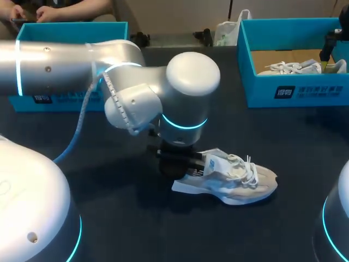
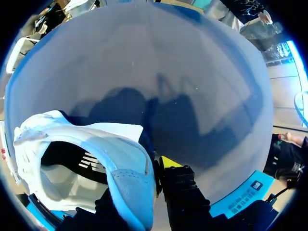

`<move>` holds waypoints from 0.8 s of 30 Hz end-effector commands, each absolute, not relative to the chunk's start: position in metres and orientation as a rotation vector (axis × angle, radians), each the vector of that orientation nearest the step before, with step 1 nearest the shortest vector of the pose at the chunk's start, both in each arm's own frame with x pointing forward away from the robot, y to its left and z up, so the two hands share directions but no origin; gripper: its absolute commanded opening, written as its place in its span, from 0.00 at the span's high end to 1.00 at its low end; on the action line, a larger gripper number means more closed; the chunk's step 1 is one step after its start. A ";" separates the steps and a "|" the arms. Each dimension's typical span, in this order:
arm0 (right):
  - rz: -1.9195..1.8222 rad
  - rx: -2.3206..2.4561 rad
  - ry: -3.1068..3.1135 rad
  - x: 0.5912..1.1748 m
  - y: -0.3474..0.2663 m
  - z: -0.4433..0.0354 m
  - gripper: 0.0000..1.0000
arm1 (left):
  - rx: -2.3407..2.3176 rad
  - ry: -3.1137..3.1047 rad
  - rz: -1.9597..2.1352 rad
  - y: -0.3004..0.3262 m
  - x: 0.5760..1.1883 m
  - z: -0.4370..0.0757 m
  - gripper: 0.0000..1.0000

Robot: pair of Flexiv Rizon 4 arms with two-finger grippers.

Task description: Take the shoe out of the shoebox, open the shoe tongue, remove and reinsert the insole, then place the shoe into the shoebox

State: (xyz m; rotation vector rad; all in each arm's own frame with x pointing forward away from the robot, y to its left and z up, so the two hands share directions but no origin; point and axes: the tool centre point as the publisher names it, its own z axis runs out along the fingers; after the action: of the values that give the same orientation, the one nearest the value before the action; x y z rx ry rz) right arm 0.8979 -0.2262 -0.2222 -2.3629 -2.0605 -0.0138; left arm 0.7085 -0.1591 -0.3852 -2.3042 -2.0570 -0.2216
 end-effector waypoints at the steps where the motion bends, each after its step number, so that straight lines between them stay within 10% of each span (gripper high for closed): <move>1: -0.015 -2.364 -2.061 0.897 -0.226 -0.222 0.00 | -2.328 -2.057 -0.210 -0.154 0.708 -0.389 1.00; 8: -0.015 -2.364 -2.061 0.897 -0.226 -0.222 0.00 | -2.348 -2.045 -0.212 -0.151 0.706 -0.396 0.94; 11: -0.015 -2.364 -2.061 0.897 -0.226 -0.222 0.00 | -2.358 -2.043 -0.216 -0.151 0.706 -0.396 0.08; 12: -0.015 -2.364 -2.061 0.897 -0.226 -0.222 0.00 | -2.364 -2.043 -0.213 -0.151 0.705 -0.395 0.00; 24: -0.015 -2.364 -2.061 0.897 -0.226 -0.222 0.00 | -2.428 -2.189 0.038 -0.140 0.704 -0.327 0.00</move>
State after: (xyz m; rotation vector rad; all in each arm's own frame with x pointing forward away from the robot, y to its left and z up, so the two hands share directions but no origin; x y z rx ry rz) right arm 0.8979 -0.2261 -0.2222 -2.3627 -2.0607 -0.0138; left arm 0.7089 -0.1692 -0.3606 -2.3920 -2.1334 -0.0868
